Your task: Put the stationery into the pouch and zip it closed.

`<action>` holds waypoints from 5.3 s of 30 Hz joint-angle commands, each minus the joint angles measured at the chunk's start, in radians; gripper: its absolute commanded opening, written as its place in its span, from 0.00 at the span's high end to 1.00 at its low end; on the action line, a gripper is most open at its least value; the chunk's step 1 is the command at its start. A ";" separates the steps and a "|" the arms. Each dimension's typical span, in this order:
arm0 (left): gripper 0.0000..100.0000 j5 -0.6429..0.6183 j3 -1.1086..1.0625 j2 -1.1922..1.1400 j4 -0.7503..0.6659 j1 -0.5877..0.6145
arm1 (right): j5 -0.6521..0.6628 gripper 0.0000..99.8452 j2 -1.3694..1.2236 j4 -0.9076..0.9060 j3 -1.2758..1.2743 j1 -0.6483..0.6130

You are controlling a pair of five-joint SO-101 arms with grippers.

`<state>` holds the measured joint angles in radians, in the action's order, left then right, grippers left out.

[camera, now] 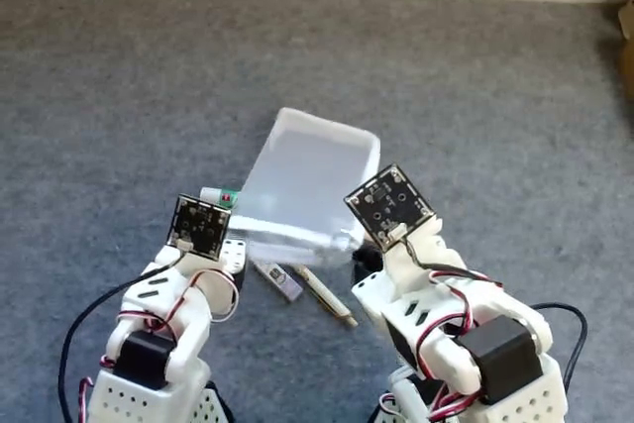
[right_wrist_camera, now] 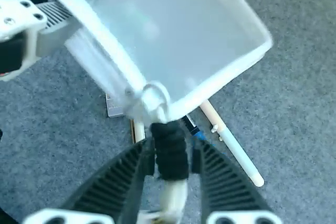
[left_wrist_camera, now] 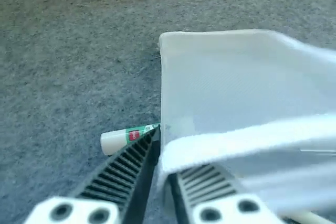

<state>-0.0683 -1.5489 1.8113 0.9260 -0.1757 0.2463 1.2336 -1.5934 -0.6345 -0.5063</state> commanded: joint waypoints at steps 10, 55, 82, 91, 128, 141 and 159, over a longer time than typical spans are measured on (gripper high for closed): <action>0.99 0.005 0.231 0.001 0.173 0.143 | 0.009 0.84 0.008 -0.033 0.054 -0.005; 0.99 -0.089 1.349 -1.049 0.621 0.421 | 0.014 0.84 -0.001 0.452 -0.392 0.257; 0.99 -0.092 1.159 -1.049 0.559 0.453 | 0.115 0.84 -0.453 0.450 -0.099 0.153; 0.99 -0.092 1.159 -1.049 0.557 0.453 | 0.210 0.84 -0.739 0.518 -0.019 0.122; 0.99 -0.092 1.132 -1.047 0.543 0.453 | 0.284 0.99 -1.241 0.823 0.010 0.213; 0.99 -0.094 1.132 -1.047 0.543 0.453 | 0.186 0.99 -1.207 0.794 0.045 0.285; 0.99 -0.094 1.132 -1.047 0.529 0.453 | -0.160 0.99 -0.664 0.742 -0.056 0.329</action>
<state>-0.1496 -0.4074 0.7787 1.4922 0.2693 0.1757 0.4664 -0.8431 -0.7020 -0.1903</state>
